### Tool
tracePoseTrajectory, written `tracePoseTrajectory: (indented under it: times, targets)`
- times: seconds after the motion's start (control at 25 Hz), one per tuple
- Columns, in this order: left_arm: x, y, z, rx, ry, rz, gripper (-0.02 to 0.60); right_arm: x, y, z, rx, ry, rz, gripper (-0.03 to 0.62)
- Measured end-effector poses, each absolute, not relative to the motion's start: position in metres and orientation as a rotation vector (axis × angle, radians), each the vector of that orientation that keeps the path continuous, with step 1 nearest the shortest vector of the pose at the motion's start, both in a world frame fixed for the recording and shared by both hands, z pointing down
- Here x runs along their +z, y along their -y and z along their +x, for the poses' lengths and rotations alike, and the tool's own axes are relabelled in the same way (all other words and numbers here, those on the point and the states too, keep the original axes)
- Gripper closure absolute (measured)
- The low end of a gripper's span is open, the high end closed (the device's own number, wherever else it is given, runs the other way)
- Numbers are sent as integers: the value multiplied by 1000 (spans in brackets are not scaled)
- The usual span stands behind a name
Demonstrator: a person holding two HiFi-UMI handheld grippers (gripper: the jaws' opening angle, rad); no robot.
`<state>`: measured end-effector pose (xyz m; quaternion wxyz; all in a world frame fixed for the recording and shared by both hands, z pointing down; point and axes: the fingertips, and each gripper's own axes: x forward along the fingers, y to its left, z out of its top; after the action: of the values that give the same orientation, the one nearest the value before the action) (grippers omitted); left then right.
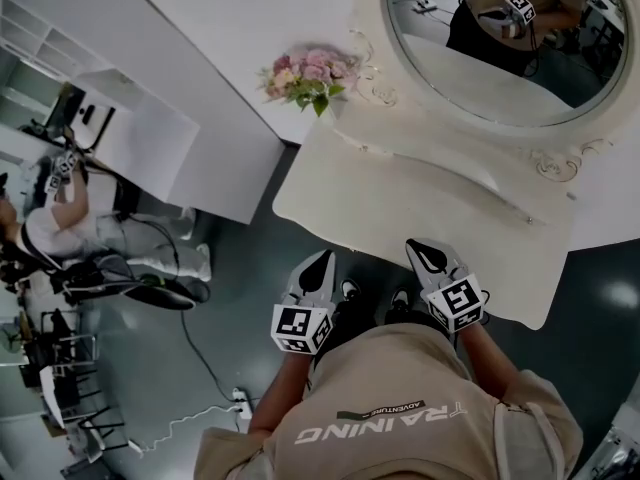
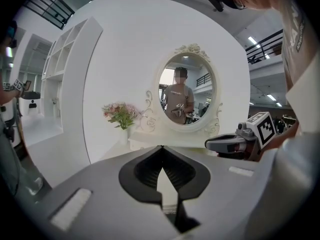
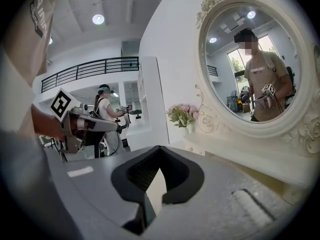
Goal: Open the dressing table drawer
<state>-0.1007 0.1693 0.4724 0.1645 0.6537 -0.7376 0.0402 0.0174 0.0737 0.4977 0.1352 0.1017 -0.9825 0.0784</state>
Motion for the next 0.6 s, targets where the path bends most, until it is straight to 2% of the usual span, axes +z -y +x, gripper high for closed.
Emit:
tracePoseTrajectory:
  times: [0.6]
  targets:
    - [467,-70,-200,118,1975,2100,563,481,-5,-56,386,2834,618,592]
